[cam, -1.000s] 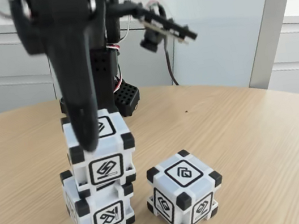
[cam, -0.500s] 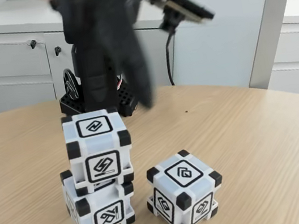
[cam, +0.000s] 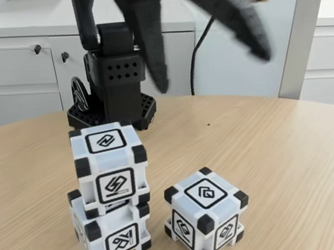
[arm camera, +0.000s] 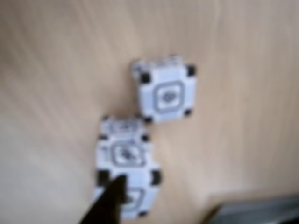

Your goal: Stack cubes from left to right.

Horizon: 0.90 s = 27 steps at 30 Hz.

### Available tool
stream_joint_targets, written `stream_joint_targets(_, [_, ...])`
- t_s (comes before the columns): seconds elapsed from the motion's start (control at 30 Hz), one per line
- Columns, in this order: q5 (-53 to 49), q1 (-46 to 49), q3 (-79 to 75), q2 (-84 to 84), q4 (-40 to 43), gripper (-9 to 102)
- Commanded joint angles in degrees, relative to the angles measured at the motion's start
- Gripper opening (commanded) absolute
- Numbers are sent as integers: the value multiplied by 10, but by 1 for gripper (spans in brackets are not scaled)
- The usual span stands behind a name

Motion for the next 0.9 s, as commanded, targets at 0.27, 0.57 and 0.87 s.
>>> stream_joint_targets(0.27, [72, -49, -4, -70, -62, 49])
stream_joint_targets(0.57, [91, -40, -10, -193, -63, 48])
stream_joint_targets(0.87, [61, -40, -8, -270, -63, 46])
